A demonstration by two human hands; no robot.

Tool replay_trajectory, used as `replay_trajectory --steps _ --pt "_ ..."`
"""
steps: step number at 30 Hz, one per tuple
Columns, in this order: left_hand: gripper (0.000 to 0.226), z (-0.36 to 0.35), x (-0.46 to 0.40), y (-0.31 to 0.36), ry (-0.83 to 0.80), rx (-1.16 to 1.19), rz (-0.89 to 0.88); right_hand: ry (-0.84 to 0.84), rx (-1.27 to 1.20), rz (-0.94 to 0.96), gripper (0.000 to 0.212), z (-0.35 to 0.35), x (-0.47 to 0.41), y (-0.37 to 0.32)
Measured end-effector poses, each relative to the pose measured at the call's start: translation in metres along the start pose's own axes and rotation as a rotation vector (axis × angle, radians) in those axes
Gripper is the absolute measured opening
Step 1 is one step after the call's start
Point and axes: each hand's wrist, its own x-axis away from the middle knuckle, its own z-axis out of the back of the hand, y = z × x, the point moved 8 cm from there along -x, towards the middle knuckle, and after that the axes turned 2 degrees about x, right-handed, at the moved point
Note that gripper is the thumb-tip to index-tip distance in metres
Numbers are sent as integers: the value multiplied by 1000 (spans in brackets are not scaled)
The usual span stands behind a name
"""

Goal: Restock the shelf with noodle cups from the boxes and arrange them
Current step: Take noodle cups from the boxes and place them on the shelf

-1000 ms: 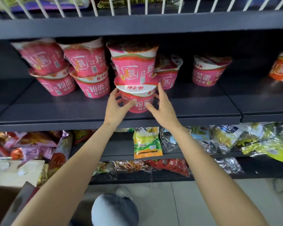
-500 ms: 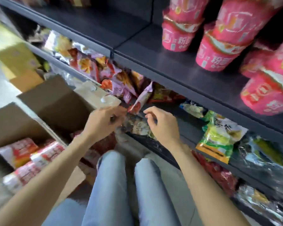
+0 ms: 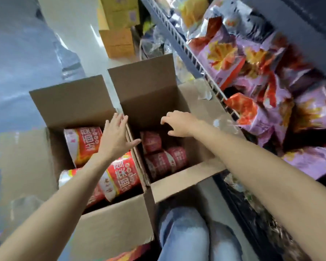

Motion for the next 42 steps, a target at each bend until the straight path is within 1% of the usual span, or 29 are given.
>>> replay_trajectory --steps 2,4,6,7,11,13,16,18,19,21,24,27,28,31,33,35,36,37,38,39,41,42 --pt "87 -12 -9 -7 6 -18 -62 -94 86 71 53 -35 -39 -3" --pt "84 -20 -17 -14 23 -45 -114 -187 147 115 66 -80 -71 -5" --pt "84 -27 -23 -20 30 -67 -137 -283 155 107 84 -132 -95 -3" --pt "84 -30 -24 -23 33 -83 -145 -323 166 93 86 -158 -102 0" --pt "85 -37 -23 -23 39 -104 -161 -436 252 41 68 -242 -115 28" --pt "84 -37 -23 -23 41 -117 -168 -492 230 22 72 -270 -117 43" --pt "83 -35 -23 -22 32 -139 -185 -607 118 32 94 -299 -114 56" --pt "82 -33 -22 -21 36 -135 -196 -614 52 54 114 -310 -114 60" --pt "82 -33 -21 -21 37 -132 -199 -594 24 77 122 -313 -117 60" --pt "82 -33 -21 -21 33 -126 -196 -523 -24 112 126 -308 -119 60" --pt "81 -33 -20 -20 29 -118 -191 -444 19 155 118 -289 -119 58" --pt "82 -32 -21 -20 16 -118 -191 -371 132 162 106 -251 -113 54" --pt "83 -31 -20 -20 6 -124 -187 -337 155 152 104 -234 -108 53" --pt "86 -29 -20 -19 -43 -121 -151 -200 258 141 117 -167 -84 43" --pt "83 -26 -21 -16 -76 -104 -108 -36 292 149 122 -110 -56 29" --pt "78 -16 -22 -7 -85 -49 -44 155 245 139 123 -51 -17 14" --pt "75 -6 -18 1 -59 36 -4 265 175 108 123 -22 6 9" --pt "72 5 -14 9 -16 172 37 381 71 56 123 5 32 6" --pt "71 18 -5 18 20 365 79 472 -63 -11 123 27 60 4" --pt "70 29 6 30 21 610 131 542 -212 -81 124 42 88 3" --pt "73 47 35 62 -46 1087 212 660 -549 -237 128 59 146 -3" --pt "76 56 51 83 -107 1240 225 732 -738 -312 130 63 176 -6"
